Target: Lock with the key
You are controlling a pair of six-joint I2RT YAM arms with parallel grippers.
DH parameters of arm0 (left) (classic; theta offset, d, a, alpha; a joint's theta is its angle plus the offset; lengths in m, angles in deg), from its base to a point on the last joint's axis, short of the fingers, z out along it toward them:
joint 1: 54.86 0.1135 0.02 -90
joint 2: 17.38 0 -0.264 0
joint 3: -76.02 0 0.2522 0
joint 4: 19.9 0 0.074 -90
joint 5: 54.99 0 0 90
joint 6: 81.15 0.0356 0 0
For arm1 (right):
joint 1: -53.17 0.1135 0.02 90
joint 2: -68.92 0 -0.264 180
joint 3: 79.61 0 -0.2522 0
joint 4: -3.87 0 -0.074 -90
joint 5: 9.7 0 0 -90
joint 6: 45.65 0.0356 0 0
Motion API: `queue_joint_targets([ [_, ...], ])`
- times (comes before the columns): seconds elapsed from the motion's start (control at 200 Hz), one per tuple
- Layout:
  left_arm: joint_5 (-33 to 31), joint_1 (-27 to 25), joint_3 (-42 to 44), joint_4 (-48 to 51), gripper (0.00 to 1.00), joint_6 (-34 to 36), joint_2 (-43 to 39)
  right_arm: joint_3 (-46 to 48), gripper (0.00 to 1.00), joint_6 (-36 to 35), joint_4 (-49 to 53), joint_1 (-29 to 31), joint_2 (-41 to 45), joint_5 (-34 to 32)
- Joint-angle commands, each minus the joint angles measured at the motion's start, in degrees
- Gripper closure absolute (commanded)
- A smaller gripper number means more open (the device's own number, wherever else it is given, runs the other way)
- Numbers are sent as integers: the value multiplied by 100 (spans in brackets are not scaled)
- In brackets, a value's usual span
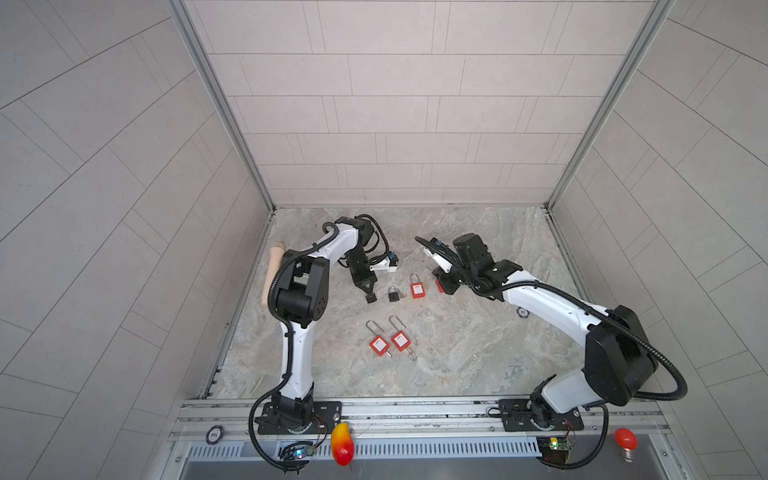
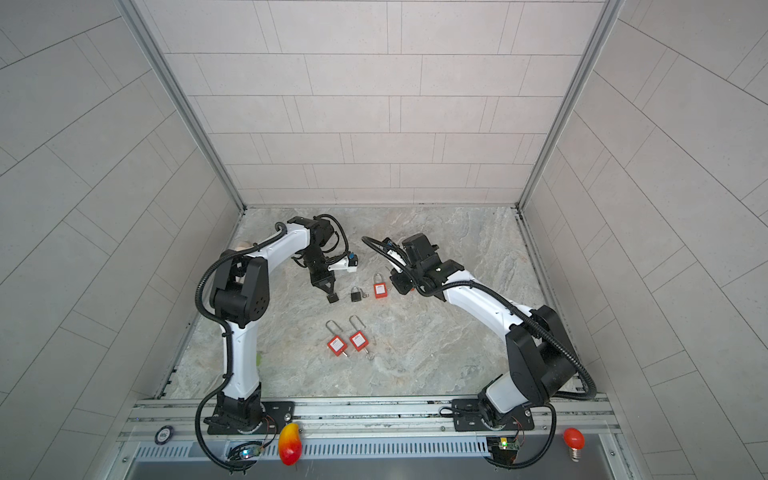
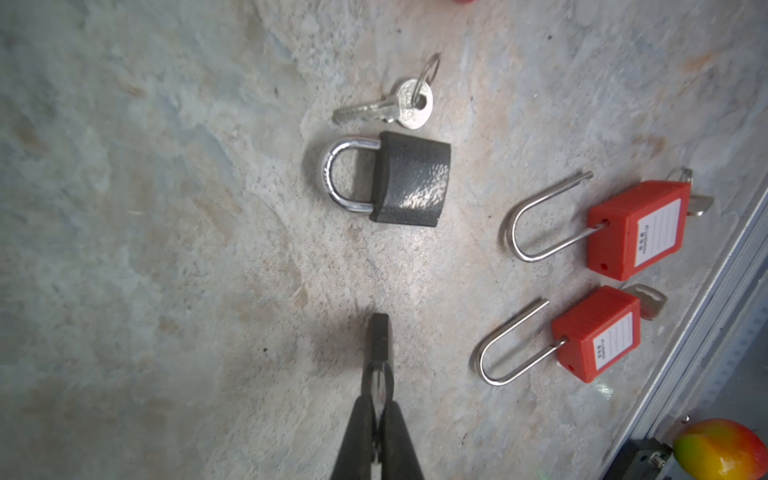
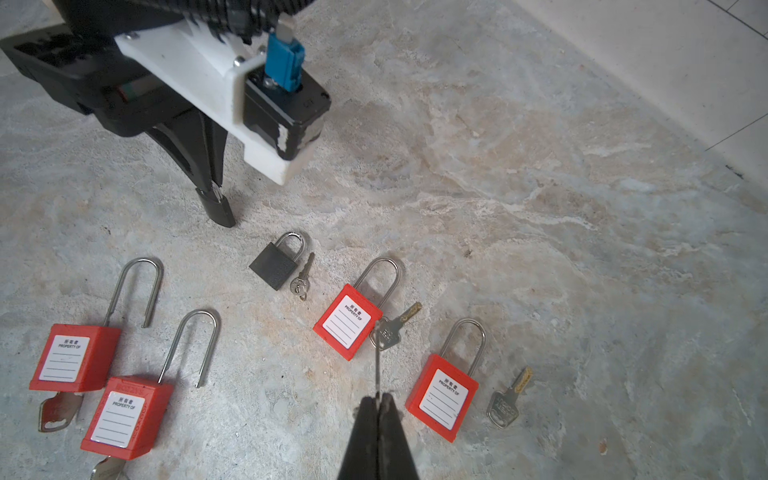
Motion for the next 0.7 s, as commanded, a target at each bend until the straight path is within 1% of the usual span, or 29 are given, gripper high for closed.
queue_joint_targets([
  [0.0, -4, -43, -228, 94, 92, 162, 162, -32, 100, 268, -61, 67, -71, 16],
  [0.315, 99, -113, -359, 20, 88, 207, 341, -42, 100, 405, -55, 226, -114, -107],
  [0.505, 83, -164, -353, -59, 82, 142, 381, -67, 100, 461, -58, 308, -157, -166],
  [0.575, 20, -169, -346, -132, 76, 82, 365, -68, 100, 506, -69, 335, -159, -175],
  [0.691, -61, -163, -330, -310, 73, -43, 260, -65, 100, 600, -90, 381, -159, -234],
])
